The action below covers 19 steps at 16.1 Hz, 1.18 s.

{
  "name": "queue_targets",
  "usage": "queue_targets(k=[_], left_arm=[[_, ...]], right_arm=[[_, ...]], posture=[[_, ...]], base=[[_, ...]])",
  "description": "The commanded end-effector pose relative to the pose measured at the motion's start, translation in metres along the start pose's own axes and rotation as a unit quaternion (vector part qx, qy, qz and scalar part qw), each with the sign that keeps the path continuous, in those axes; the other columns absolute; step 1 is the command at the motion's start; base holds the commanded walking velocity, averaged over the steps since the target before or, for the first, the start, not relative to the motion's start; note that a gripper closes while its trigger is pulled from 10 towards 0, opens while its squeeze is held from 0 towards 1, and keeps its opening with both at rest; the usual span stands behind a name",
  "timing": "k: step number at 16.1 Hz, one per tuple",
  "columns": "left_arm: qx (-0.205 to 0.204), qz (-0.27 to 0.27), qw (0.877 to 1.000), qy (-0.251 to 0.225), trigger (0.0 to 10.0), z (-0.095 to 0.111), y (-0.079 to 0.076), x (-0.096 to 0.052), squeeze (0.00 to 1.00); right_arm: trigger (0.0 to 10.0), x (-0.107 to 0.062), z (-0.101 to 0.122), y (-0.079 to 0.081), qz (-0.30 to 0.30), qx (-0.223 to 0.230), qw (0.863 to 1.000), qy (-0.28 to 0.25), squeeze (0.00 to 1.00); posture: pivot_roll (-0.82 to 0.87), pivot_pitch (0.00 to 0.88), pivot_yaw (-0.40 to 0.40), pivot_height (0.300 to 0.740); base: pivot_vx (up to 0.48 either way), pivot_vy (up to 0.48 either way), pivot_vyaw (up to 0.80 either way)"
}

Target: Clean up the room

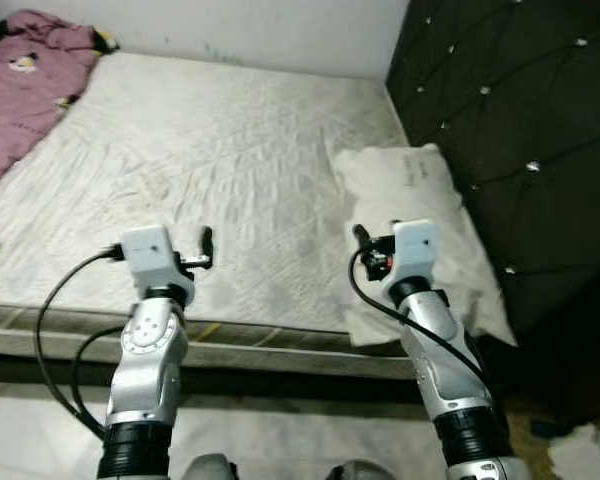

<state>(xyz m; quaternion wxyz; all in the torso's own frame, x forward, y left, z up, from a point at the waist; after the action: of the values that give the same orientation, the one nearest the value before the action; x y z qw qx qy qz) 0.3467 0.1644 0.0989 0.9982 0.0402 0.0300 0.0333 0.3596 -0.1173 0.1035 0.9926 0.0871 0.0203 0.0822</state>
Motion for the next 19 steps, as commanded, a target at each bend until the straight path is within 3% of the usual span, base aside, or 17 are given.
queue_targets(k=[1, 5, 19], left_arm=[[-0.006, -0.03, 0.999, -0.015, 10.0, 0.0075, -0.0167, -0.0013, 0.0], [-0.01, -0.036, 0.999, -0.022, 10.0, 0.0091, -0.0168, -0.0028, 0.0], [-0.011, -0.042, 0.999, -0.022, 10.0, 0.0097, -0.0163, -0.0032, 0.0]], right_arm=[[10.0, -0.0022, 0.0009, -0.0127, -0.013, -0.003, 1.0, 0.003, 0.0], [10.0, -0.0018, -0.0006, -0.0113, -0.01, -0.002, 1.0, 0.007, 0.0], [10.0, -0.0001, 0.0006, -0.0101, -0.01, 0.001, 1.0, 0.005, 0.0]], posture=[[0.03, 0.0, -0.058, 0.74], [0.03, 0.0, -0.057, 0.74], [0.03, 0.0, -0.054, 0.74]], base=[[0.0, 0.0, 0.0], [0.0, 0.0, 0.0], [0.327, 0.0, 0.0]])
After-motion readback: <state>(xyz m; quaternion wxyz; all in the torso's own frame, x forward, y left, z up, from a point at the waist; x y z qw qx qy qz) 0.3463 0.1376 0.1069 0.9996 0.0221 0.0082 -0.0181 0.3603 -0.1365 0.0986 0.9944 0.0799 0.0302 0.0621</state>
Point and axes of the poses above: a point about 5 cm out from each wrist's last joint towards the gripper, its own x axis pointing out of the wrist towards the gripper, its own z axis along the axis of the wrist's last joint, y = z × x, the point moved 6 cm from there along x, pointing out of the wrist towards the gripper, and after that the axes turned 13 degrees about x, right-handed, at the moved point
